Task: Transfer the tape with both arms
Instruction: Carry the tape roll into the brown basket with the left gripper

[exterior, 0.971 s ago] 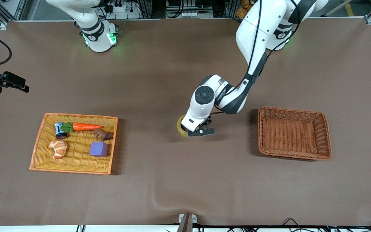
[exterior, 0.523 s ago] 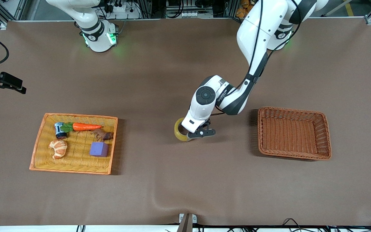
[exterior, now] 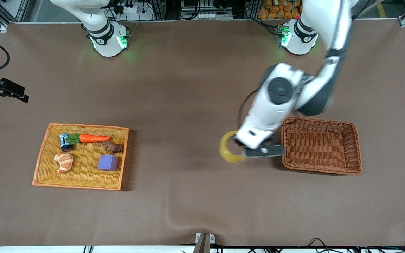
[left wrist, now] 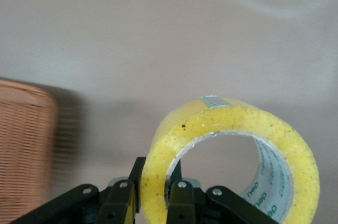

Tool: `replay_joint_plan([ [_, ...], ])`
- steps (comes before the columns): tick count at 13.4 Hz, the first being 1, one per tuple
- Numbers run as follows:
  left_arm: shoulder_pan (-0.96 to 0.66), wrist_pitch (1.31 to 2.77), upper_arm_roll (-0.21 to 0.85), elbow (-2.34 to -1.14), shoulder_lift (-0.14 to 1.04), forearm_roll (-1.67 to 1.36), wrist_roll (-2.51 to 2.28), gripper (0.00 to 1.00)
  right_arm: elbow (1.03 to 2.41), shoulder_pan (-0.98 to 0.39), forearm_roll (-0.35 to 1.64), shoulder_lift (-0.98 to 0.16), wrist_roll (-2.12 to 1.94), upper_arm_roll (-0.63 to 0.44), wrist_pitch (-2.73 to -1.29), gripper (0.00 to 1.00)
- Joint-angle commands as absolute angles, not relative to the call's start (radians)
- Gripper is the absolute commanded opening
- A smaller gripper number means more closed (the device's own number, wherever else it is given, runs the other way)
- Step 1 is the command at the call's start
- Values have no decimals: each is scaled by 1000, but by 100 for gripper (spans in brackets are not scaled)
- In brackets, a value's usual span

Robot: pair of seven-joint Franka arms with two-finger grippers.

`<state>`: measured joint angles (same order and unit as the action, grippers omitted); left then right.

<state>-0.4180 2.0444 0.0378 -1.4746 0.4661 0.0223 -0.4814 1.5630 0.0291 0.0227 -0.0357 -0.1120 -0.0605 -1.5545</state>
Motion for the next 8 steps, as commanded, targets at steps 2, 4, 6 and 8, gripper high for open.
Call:
replay_joint_plan([
  [2,-257,1987,54,-1595,382,37,-243,0,1578,38,29,-17,-126,-55,-1551,100],
  [4,-174,2003,54,-1650,380,35,-213,0,1578,41,28,-23,-130,-57,-1554,100],
  [6,-111,2049,55,-1713,380,37,-142,0,1580,44,28,-23,-132,-58,-1546,100],
  [8,-82,2068,54,-1759,382,38,-126,0,1578,37,28,-21,-129,-58,-1539,100],
])
